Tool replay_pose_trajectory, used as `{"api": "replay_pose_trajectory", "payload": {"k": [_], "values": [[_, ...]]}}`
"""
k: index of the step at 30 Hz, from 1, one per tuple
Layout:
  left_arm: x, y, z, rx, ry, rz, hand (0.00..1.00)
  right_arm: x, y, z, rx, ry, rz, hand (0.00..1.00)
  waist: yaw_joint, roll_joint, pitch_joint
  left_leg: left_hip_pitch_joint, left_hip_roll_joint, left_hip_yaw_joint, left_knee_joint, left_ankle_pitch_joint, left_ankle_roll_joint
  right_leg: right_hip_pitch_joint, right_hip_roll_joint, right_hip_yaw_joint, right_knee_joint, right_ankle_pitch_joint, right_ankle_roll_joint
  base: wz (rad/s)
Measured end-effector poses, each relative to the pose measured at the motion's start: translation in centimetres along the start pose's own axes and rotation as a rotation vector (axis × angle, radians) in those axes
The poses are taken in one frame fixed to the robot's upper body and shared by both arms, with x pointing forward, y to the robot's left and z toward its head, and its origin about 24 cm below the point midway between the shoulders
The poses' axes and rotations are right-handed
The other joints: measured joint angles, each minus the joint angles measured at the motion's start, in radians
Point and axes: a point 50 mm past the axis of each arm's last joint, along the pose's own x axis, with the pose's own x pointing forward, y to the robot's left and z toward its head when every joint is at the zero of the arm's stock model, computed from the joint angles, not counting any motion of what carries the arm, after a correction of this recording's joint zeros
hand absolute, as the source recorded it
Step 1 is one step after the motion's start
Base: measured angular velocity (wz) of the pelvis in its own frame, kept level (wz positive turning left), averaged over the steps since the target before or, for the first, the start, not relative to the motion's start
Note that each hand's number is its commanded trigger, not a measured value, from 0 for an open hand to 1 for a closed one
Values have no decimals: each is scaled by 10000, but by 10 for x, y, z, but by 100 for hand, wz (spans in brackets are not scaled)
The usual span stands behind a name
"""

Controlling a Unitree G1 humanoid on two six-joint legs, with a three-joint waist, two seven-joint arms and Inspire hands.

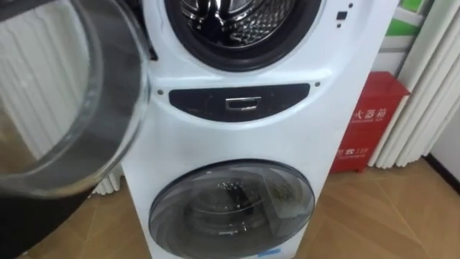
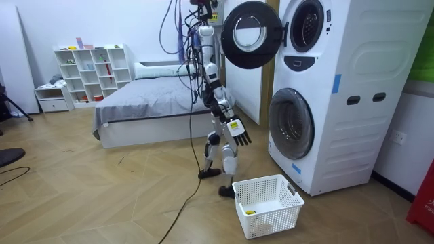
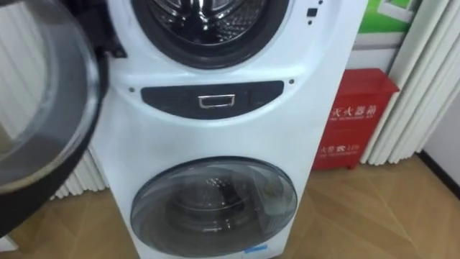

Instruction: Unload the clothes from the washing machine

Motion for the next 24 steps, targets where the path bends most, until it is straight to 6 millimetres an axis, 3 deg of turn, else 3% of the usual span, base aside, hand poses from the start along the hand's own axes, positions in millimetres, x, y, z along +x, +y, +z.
{"api": "replay_pose_trajectory", "payload": {"k": [1,4,6,7,9,15,17,20,22,23,24], "values": [[0,2,0,-307,-87,77,0,0,1,-2,-151,105,-28,0,116,-67,-6,101,-22,207,-303,172,-118,265,-7,22,84,-371,36,18],[-2,5,-12,-1042,247,287,0,0,4,-8,-538,361,-7,0,437,-253,5,237,-103,405,-512,336,-259,800,204,-47,-1057,-476,116,-23],[-4,5,-19,-1646,533,385,0,-1,3,-11,-534,371,-32,0,467,-185,-20,270,-76,448,-594,377,-349,904,371,-15,-1377,-363,-12,-19],[-5,5,-23,-2112,713,521,0,-1,4,-11,-647,394,12,0,548,-224,14,363,-52,531,-697,411,-404,927,453,55,-1421,-355,-26,-19],[-6,5,-28,-2861,980,716,0,-1,5,-10,-723,356,30,0,631,-182,-9,513,30,632,-862,464,-487,987,588,174,-1534,-342,-48,-21],[-7,24,-42,-5998,1579,2043,0,-1,1,-9,-1155,294,-108,0,1103,-130,-9,859,271,900,-1192,486,-711,1016,886,262,-1536,-388,-121,-14],[-5,41,-39,-7076,1349,2726,0,-2,-3,-6,-1342,156,-199,0,1150,-104,11,859,293,845,-1184,479,-723,1038,906,254,-1541,-412,-137,5],[-2,92,-21,-8278,62,4228,0,-4,-17,2,-998,-380,-738,0,1422,80,69,865,289,795,-1235,474,-730,1062,905,169,-1558,-444,-148,3],[-10,152,-3,-8652,-1484,5981,0,-7,-29,7,-1154,-763,-1083,0,1510,235,65,817,295,705,-1231,466,-743,1052,900,122,-1549,-488,-171,9],[-13,166,1,-8680,-1881,6420,0,-9,-33,7,-1208,-797,-1183,0,1576,297,51,822,294,691,-1243,463,-748,1053,900,118,-1550,-500,-166,3],[-22,192,12,-8697,-2703,7191,0,-12,-41,7,-1232,-917,-1404,0,1682,469,13,849,286,673,-1286,461,-750,1069,899,118,-1554,-514,-165,7]]}}
